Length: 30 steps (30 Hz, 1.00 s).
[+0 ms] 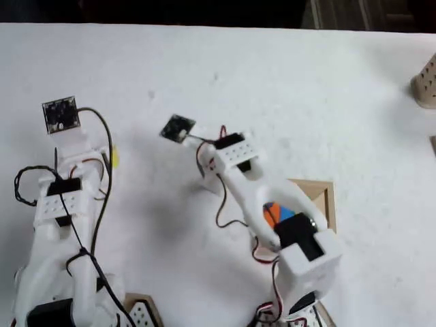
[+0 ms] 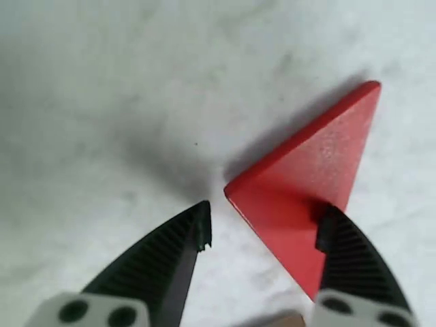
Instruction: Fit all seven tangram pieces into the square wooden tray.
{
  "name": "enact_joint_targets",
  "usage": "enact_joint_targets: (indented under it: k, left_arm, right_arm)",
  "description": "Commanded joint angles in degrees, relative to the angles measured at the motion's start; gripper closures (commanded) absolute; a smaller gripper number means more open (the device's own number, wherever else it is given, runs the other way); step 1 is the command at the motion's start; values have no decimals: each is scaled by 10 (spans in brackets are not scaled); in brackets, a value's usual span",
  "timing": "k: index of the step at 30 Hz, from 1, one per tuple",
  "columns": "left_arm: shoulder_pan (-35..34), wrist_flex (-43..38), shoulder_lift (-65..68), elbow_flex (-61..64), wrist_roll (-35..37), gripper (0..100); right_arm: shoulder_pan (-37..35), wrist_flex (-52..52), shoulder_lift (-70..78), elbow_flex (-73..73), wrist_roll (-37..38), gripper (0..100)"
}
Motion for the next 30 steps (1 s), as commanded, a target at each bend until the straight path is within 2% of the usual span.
enact_joint_targets:
  k: [1, 15, 19, 25, 30]
  left_arm:
    - [-3, 4, 1, -33, 4, 774]
    - [-3, 4, 1, -33, 4, 774]
    - [-3, 4, 1, -33, 4, 774]
    - [-3, 4, 1, -33, 4, 774]
    - [-3, 4, 1, -33, 4, 774]
  right_arm:
    - [14, 29, 27, -36, 9, 751]
    - [37, 9, 41, -60, 21, 750]
    - [39, 35, 65, -92, 25, 754]
    - [60, 73, 114, -166, 19, 931]
    - [86, 73, 126, -191, -19, 956]
